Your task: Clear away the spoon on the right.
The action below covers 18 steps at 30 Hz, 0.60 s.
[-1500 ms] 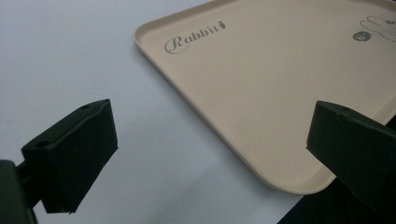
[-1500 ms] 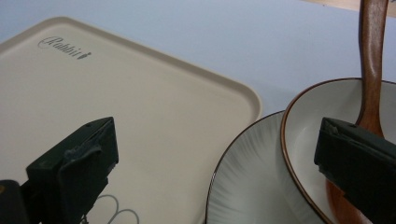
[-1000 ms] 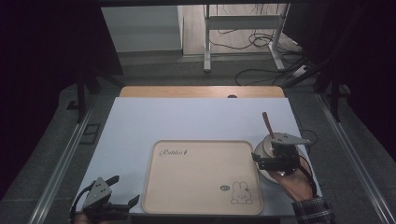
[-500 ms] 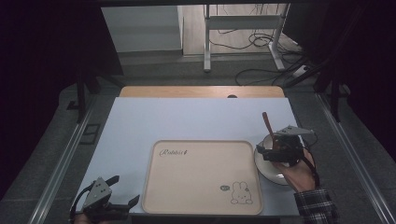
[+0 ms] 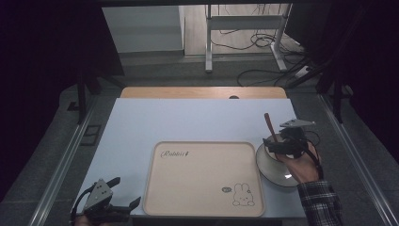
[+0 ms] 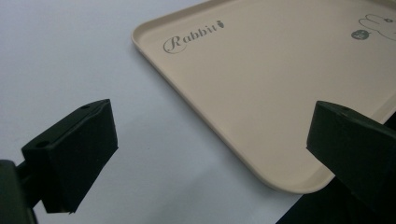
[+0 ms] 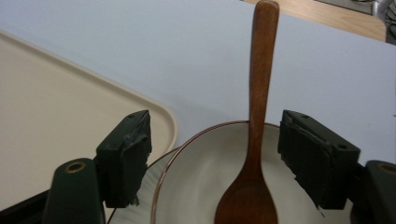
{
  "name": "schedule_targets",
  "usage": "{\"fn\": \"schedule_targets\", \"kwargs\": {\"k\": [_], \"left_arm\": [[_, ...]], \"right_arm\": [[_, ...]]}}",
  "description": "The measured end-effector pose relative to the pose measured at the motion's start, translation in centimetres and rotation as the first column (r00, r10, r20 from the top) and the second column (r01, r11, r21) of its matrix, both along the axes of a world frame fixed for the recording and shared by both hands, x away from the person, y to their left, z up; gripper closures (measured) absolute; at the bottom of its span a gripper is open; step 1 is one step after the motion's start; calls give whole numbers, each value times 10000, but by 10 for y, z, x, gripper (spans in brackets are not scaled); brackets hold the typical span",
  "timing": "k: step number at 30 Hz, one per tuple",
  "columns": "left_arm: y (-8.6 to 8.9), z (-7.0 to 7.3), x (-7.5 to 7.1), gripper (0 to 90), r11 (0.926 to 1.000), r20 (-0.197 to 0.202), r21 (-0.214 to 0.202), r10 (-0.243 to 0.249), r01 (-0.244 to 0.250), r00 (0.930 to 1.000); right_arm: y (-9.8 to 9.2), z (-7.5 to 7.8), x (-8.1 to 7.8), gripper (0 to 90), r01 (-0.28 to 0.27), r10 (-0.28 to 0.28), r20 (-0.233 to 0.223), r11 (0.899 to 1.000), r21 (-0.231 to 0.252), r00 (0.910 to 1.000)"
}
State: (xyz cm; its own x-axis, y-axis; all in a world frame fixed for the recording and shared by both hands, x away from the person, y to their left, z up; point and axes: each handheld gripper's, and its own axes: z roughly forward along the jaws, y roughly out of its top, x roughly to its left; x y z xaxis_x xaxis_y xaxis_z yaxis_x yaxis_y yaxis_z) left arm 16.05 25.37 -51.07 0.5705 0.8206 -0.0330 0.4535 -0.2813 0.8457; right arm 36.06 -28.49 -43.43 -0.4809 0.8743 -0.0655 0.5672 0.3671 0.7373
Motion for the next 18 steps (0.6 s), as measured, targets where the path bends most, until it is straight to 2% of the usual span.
{"fn": "schedule_targets", "kwargs": {"k": [2, 4, 9, 18], "left_arm": [[0, 0, 0, 15, 10000, 0, 7, -5, 5, 10000], [0, 0, 0, 15, 10000, -1, -4, -4, 4, 10000], [0, 0, 0, 15, 10000, -6, -8, -9, 9, 10000], [0, 0, 0, 15, 10000, -5, -21, -12, 12, 10000]], "right_arm": [[0, 0, 1, 306, 16, -16, 16, 10000, -80, 10000], [-1, 2, 7, 353, 65, -65, 2, 9994, -343, 10000], [-4, 4, 16, 431, 61, -65, -65, 9980, -622, 10000], [-1, 5, 37, 537, 201, -227, -355, 9972, -725, 9991]]}}
